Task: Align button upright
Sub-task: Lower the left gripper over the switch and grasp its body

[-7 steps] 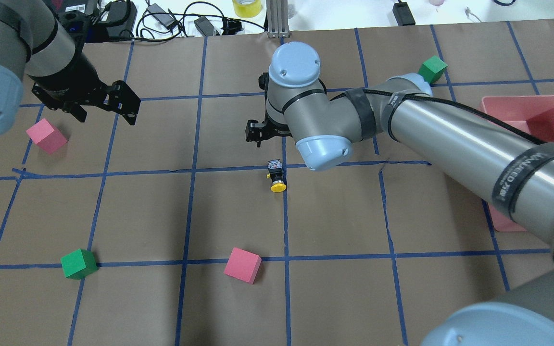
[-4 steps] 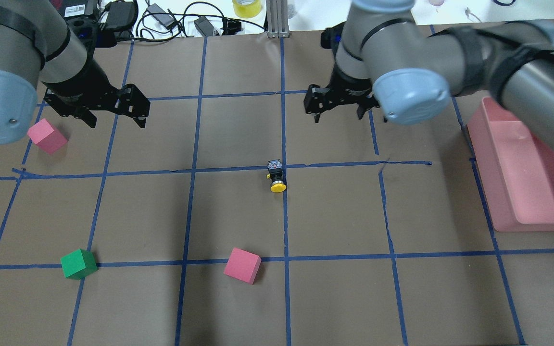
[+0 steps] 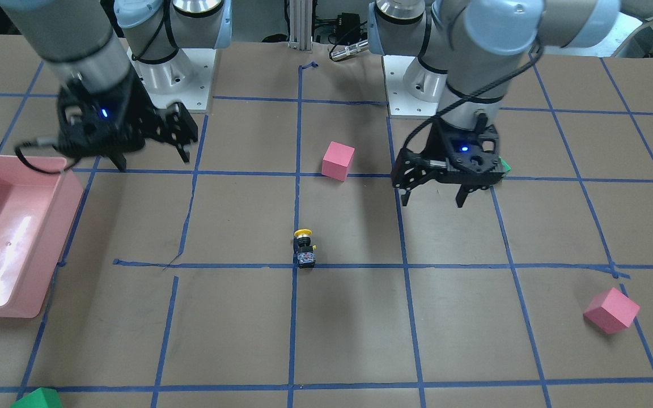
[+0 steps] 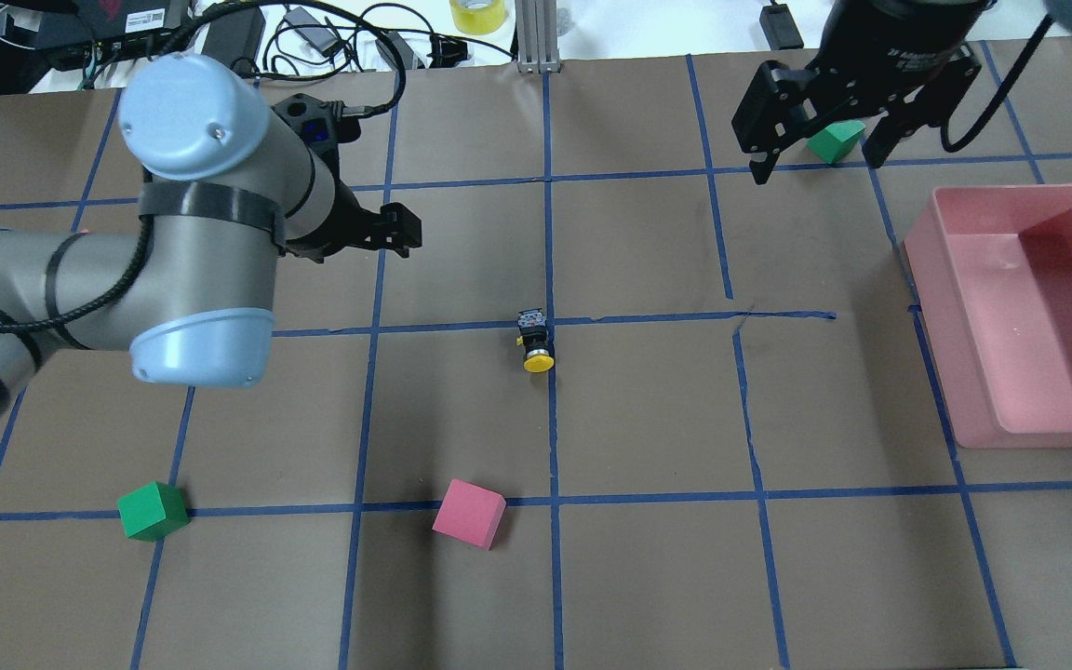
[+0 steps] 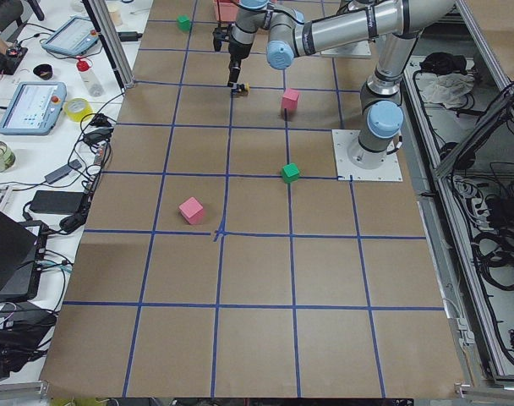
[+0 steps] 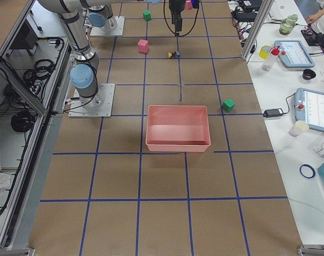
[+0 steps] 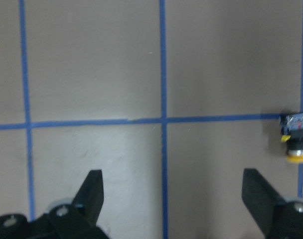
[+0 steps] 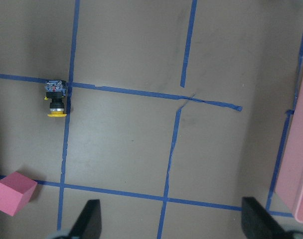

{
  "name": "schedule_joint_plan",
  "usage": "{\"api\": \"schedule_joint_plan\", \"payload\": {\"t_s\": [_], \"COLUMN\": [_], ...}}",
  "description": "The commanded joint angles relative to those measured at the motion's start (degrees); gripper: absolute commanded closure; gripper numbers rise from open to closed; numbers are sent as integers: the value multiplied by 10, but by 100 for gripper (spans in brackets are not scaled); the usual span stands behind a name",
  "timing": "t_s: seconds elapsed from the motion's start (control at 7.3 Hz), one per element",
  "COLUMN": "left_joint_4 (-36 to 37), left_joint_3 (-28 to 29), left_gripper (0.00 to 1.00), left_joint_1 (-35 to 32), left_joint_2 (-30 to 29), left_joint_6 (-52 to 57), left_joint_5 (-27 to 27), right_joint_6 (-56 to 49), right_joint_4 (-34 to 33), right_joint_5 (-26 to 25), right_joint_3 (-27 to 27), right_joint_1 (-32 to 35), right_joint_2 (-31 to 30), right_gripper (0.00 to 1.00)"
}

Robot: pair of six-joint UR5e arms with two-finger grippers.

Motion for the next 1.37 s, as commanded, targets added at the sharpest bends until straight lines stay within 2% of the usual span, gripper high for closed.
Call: {"api": "schedule_joint_plan", "payload": {"t_s": [0.0,0.14,0.55,0.68,0.96,1.23], "left_joint_4": [126,162,281,297,320,320], "left_joint_3": [-38,-49,-62,-62,-60,-59], "left_gripper": [0,0,0,3,3,4], "left_joint_1": [-45,-56,-103,-109,-128,-138], "left_joint_2": [-41,-64,-148,-178,-214,-222], "left_joint_6": [-90,-126,-187,-202,-220,-254], "left_joint_5": [0,1,11,8,4,4], "right_joint_6": [6,6,46,37,37,37], "right_joint_4": [8,7,-86,-105,-105,-105], "right_joint_5": [-3,-13,-10,-15,-16,-16], "right_joint_3": [-13,-8,36,49,50,51], "right_joint_1": [2,4,41,38,37,37], "right_joint_2": [1,0,-1,0,0,0], "right_gripper": [0,0,0,0,0,0]}}
